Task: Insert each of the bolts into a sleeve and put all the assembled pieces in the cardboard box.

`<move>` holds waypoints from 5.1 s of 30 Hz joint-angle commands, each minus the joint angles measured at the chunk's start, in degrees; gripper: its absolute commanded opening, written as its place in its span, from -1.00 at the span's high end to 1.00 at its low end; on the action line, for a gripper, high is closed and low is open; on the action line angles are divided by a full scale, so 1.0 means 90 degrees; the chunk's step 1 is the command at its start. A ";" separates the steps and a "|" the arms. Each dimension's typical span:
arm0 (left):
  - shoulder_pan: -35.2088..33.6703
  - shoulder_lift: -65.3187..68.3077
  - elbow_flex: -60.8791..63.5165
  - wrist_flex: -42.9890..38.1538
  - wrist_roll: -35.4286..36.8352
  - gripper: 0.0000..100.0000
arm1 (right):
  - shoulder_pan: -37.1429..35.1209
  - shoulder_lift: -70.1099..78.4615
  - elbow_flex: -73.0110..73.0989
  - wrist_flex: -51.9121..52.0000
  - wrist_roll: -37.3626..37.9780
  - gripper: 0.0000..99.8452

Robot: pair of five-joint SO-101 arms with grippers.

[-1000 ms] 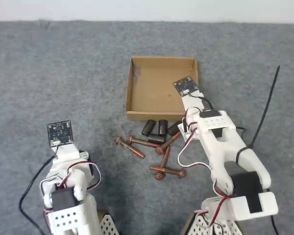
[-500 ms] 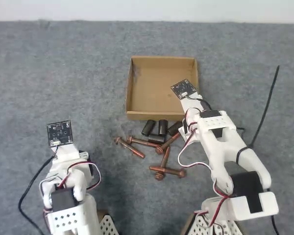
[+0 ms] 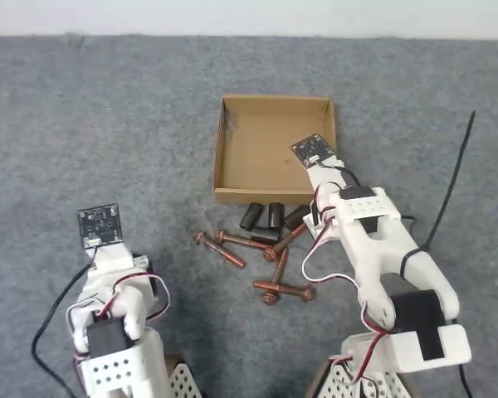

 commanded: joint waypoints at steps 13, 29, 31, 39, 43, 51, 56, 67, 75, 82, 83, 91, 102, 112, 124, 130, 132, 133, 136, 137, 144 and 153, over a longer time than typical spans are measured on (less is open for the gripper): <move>0.0498 -0.0088 -0.1988 0.0127 0.0010 0.97 | 0.0122 -0.0054 -0.0283 -0.0034 -0.0137 0.99; 0.1875 0.4767 -0.4195 0.0039 0.1221 0.97 | 0.0122 -0.0044 -0.0293 -0.0034 -0.0137 0.99; 0.2178 0.5421 -0.4400 0.0010 0.1690 0.97 | 0.0122 -0.0044 -0.0293 -0.0034 -0.0137 0.99; 0.3253 0.7482 -0.4586 -0.0781 0.2745 0.97 | 0.0122 -0.0034 -0.0303 -0.0034 -0.0098 0.99; 0.3429 0.8195 -0.4576 -0.1534 0.3331 0.97 | 0.0112 -0.0034 -0.0303 -0.0034 -0.0088 0.99; 0.3448 0.9231 -0.4596 -0.2608 0.4005 0.97 | 0.0103 -0.0034 -0.0303 -0.0034 -0.0088 0.99; 0.3458 0.9621 -0.4537 -0.3009 0.4112 0.97 | 0.0093 -0.0024 -0.0303 -0.0034 -0.0088 0.99; 0.3526 0.9954 -0.4576 -0.2969 0.4112 0.97 | 0.0093 -0.0015 -0.0303 -0.0034 -0.0088 0.99; 0.3673 0.8635 -0.4479 -0.2335 0.4103 0.97 | 0.0083 -0.0015 -0.0303 -0.0034 -0.0088 0.99; 0.3643 0.8068 -0.3853 -0.2247 0.4083 0.97 | 0.0083 -0.0015 -0.0303 -0.0034 -0.0088 0.99; 0.3643 0.8166 -0.3863 -0.2237 0.4073 0.97 | 0.0083 -0.0015 -0.0303 -0.0034 -0.0088 0.99; 0.3145 0.9885 -0.4586 -0.2315 0.4073 0.97 | 0.0083 -0.0015 -0.0303 -0.0034 -0.0088 0.99; 0.3009 1.0579 -0.5162 -0.2315 0.4073 0.97 | 0.0083 -0.0005 -0.0303 -0.0034 -0.0078 0.99; 0.3604 0.8322 -0.4068 -0.2413 0.4112 0.97 | 0.0083 -0.0005 -0.0303 -0.0024 -0.0078 0.99; 0.3389 0.9358 -0.4420 -0.2764 0.4386 0.76 | 0.0073 -0.0005 -0.0303 -0.0024 -0.0078 0.99; 0.3370 0.9602 -0.4440 -0.2891 0.4523 0.70 | 0.0073 -0.0005 -0.0303 -0.0015 -0.0078 0.99; 0.3331 0.9670 -0.4391 -0.3116 0.4659 0.72 | 0.0073 -0.0005 -0.0303 -0.0015 -0.0078 0.99; 0.3331 0.9739 -0.4391 -0.3165 0.4679 0.74 | 0.0073 -0.0005 -0.0303 -0.0015 -0.0078 0.99; 0.3321 1.0032 -0.4576 -0.3175 0.4689 0.80 | 0.0073 -0.0005 -0.0303 -0.0005 -0.0078 0.99; 0.3282 1.0139 -0.4654 -0.3165 0.4689 0.83 | 0.0073 -0.0005 -0.0303 -0.0005 -0.0078 0.99; 0.3087 1.0882 -0.5231 -0.2921 0.4689 0.98 | 0.0073 -0.0005 -0.0303 -0.0005 -0.0078 0.99; 0.2608 0.9700 -0.4947 -0.2618 0.4650 0.98 | 0.0073 -0.0005 -0.0303 -0.0005 -0.0078 0.99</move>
